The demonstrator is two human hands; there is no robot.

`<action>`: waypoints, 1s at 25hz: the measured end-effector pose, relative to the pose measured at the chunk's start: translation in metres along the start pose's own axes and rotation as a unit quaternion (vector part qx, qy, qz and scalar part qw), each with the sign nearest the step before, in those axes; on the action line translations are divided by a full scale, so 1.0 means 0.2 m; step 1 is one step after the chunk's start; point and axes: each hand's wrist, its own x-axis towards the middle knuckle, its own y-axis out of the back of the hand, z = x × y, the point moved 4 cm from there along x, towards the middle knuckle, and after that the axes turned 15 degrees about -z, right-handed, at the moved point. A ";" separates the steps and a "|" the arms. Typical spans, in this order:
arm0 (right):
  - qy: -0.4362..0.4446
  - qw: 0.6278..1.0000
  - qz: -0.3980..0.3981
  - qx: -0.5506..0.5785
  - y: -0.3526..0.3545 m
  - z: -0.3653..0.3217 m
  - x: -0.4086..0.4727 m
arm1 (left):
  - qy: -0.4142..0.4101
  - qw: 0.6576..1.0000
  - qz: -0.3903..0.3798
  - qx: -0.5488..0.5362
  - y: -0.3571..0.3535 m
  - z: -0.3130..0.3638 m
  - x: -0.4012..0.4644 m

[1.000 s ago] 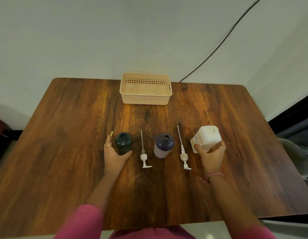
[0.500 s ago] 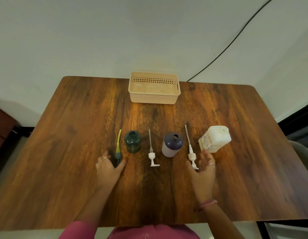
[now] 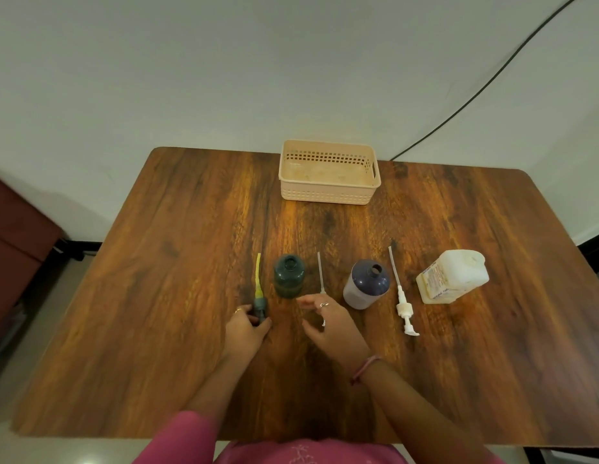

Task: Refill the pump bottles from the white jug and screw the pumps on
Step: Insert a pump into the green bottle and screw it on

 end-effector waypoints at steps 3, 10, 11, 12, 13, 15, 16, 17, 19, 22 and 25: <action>0.015 0.989 -0.102 -0.107 -0.04 -0.03 0.13 | 0.029 0.992 0.004 -0.121 0.01 -0.07 0.01; 0.142 0.961 -0.129 -0.201 -0.10 -0.17 0.34 | -0.021 0.928 -0.032 -0.370 0.09 0.02 -0.17; 0.157 0.958 -0.125 -0.206 -0.09 -0.19 0.36 | -0.035 0.928 -0.030 -0.370 0.12 0.05 -0.20; 0.174 0.955 -0.120 -0.209 -0.08 -0.21 0.37 | -0.048 0.929 -0.031 -0.365 0.14 0.10 -0.24; 0.193 0.951 -0.112 -0.212 -0.05 -0.24 0.37 | -0.063 0.932 -0.038 -0.356 0.16 0.14 -0.28; 0.233 0.948 -0.091 -0.199 0.01 -0.30 0.37 | -0.102 0.933 -0.070 -0.338 0.19 0.23 -0.36; 0.243 0.952 -0.077 -0.171 0.06 -0.33 0.36 | -0.129 0.928 -0.098 -0.336 0.21 0.27 -0.39; 0.242 0.961 -0.061 -0.122 0.11 -0.37 0.36 | -0.160 0.921 -0.134 -0.327 0.24 0.30 -0.41; 0.222 0.975 0.001 0.015 0.22 -0.42 0.34 | -0.199 0.934 -0.191 -0.227 0.27 0.32 -0.40; 0.169 0.960 0.105 0.198 0.39 -0.42 0.31 | -0.165 0.977 -0.121 -0.059 0.25 0.27 -0.24; 0.146 0.928 0.146 0.311 0.49 -0.35 0.30 | -0.130 0.989 -0.065 -0.028 0.14 0.25 -0.05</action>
